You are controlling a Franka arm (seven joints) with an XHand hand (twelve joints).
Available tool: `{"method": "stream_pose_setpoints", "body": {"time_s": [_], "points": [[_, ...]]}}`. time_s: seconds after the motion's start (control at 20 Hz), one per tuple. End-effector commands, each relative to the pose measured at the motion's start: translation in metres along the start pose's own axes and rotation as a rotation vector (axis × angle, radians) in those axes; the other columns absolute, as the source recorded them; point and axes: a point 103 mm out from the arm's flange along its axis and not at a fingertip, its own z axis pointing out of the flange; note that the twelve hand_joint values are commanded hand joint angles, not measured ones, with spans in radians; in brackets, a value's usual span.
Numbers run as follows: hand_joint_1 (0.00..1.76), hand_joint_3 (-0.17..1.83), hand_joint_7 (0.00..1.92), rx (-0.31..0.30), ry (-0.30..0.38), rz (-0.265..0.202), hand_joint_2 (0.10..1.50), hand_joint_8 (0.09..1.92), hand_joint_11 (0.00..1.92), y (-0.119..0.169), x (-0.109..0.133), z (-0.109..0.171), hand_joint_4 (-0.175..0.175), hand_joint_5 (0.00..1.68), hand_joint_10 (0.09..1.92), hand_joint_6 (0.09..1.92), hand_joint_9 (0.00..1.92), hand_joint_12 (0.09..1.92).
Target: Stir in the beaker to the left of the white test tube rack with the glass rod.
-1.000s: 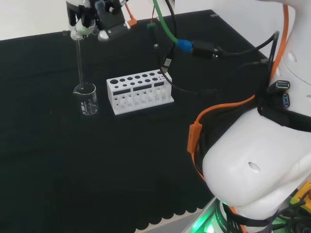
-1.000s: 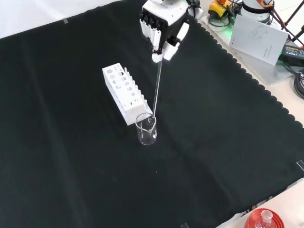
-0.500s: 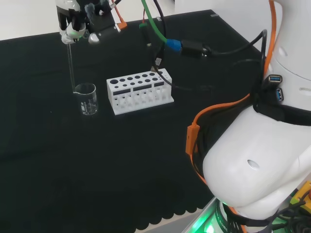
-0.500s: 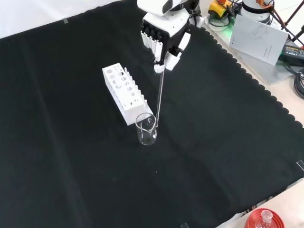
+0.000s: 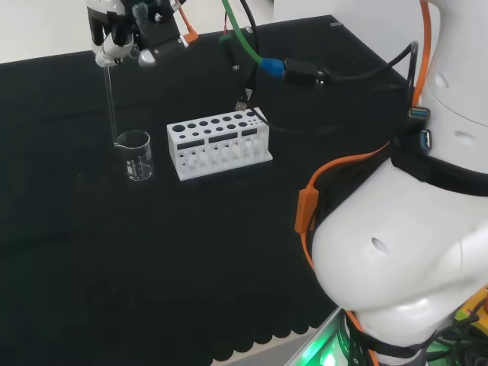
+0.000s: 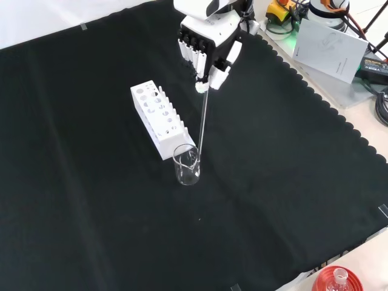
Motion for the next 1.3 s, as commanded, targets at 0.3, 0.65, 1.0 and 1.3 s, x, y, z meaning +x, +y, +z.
{"method": "stream_pose_setpoints", "body": {"time_s": [0.3, 0.65, 1.0, 1.3], "points": [[1.33, -0.17, 1.62, -0.002, -0.018, 0.070, 1.02, 0.09, 1.65, -0.003, -0.052, -0.005, -0.175, 1.43, 0.28, 0.09, 1.70, 0.41], [1.33, -0.17, 1.63, 0.008, -0.012, 0.066, 1.02, 0.09, 1.65, 0.000, -0.058, -0.001, -0.175, 1.43, 0.28, 0.09, 1.71, 0.41], [1.33, -0.17, 1.63, 0.013, -0.021, 0.066, 1.02, 0.09, 1.65, 0.004, -0.059, 0.001, -0.175, 1.43, 0.28, 0.09, 1.71, 0.41], [1.33, -0.17, 1.63, -0.001, -0.028, 0.060, 1.02, 0.09, 1.65, 0.009, -0.054, -0.009, -0.175, 1.43, 0.28, 0.09, 1.71, 0.41]]}}
